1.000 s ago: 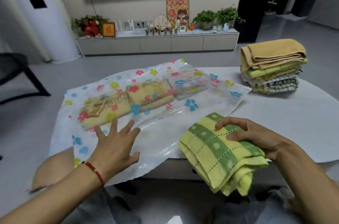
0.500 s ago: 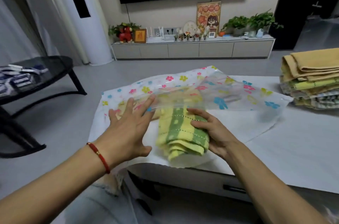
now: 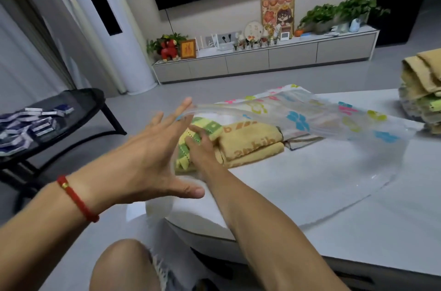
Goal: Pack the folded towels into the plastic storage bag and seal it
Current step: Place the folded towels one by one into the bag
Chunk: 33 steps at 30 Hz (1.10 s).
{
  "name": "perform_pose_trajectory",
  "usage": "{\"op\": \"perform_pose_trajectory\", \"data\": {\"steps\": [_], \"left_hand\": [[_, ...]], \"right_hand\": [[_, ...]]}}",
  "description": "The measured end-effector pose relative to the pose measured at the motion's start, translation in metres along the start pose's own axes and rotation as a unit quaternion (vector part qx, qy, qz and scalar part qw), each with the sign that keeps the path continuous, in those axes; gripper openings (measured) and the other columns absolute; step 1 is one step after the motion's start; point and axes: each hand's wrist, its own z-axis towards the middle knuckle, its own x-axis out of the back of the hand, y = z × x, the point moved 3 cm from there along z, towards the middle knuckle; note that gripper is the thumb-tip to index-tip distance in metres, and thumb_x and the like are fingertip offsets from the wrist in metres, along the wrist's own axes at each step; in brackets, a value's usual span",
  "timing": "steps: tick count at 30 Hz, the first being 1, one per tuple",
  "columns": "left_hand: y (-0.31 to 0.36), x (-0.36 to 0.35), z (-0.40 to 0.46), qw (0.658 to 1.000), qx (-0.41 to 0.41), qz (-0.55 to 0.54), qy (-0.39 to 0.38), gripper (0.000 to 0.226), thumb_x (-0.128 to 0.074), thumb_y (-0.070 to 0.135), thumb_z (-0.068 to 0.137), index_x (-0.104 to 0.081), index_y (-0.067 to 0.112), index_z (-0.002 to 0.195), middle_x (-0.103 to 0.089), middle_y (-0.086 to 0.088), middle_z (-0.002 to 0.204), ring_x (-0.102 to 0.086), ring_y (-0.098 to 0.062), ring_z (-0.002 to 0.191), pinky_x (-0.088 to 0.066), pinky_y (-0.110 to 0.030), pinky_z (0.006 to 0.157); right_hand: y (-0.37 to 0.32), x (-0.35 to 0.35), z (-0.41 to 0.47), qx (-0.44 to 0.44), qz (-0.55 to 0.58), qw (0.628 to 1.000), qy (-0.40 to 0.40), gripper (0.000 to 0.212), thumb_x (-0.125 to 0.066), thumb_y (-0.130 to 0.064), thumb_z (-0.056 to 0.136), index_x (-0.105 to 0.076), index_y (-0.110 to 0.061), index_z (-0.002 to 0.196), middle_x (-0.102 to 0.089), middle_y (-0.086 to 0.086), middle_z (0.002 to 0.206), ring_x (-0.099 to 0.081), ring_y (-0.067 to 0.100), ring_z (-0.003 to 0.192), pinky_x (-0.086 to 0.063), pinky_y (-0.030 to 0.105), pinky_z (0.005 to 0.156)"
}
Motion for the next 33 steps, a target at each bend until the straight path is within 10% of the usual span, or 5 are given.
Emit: {"op": "perform_pose_trajectory", "data": {"steps": [4,9,18,24,33], "left_hand": [[-0.004,-0.006,-0.001,1.0,-0.012,-0.009,0.0,0.13,-0.064,0.088,0.05,0.02,0.056,0.144,0.032,0.039,0.147,0.014,-0.012,0.148,-0.007,-0.036,0.12],[-0.002,-0.013,-0.009,0.999,-0.004,-0.03,-0.015,0.124,-0.064,0.087,0.05,0.018,0.063,0.14,0.031,0.043,0.145,0.015,-0.009,0.148,-0.013,-0.043,0.12],[0.005,-0.021,-0.011,0.998,0.02,-0.015,-0.052,0.116,-0.063,0.08,0.062,0.01,0.053,0.148,0.034,0.044,0.143,0.017,-0.009,0.148,-0.017,-0.051,0.121],[0.027,-0.026,0.012,0.999,-0.01,0.017,0.045,0.098,-0.061,0.073,0.071,-0.016,0.042,0.152,0.006,0.012,0.164,-0.008,-0.016,0.15,-0.026,-0.043,0.119],[0.113,-0.055,0.102,0.98,-0.099,0.168,0.026,0.078,-0.064,0.065,0.073,-0.038,0.042,0.143,-0.007,0.007,0.165,-0.011,-0.033,0.148,-0.03,-0.064,0.108]], "right_hand": [[0.046,0.003,0.005,-0.078,-0.159,0.984,0.005,0.055,-0.051,-0.003,0.098,-0.047,-0.021,0.15,-0.056,0.013,0.145,-0.058,0.031,0.125,-0.051,0.034,0.1],[0.034,-0.007,0.007,-0.01,0.026,0.995,0.101,0.055,-0.063,-0.008,0.097,-0.051,-0.024,0.149,-0.054,0.001,0.147,-0.055,0.02,0.129,-0.045,0.033,0.111],[0.025,0.017,-0.017,-0.072,-0.141,0.982,-0.107,0.082,-0.059,0.005,0.09,-0.032,-0.027,0.161,-0.048,0.007,0.155,-0.057,0.029,0.129,-0.057,0.041,0.097],[-0.004,0.104,-0.073,-0.09,-0.204,0.957,-0.184,0.048,-0.061,-0.004,0.094,-0.059,-0.015,0.141,-0.074,0.021,0.115,-0.071,0.025,0.086,-0.061,0.045,0.09],[-0.095,0.318,-0.154,-0.087,-0.407,0.902,-0.114,0.025,-0.06,-0.014,0.097,-0.073,-0.016,0.117,-0.079,0.01,0.103,-0.074,0.019,0.083,-0.062,0.035,0.079]]}}
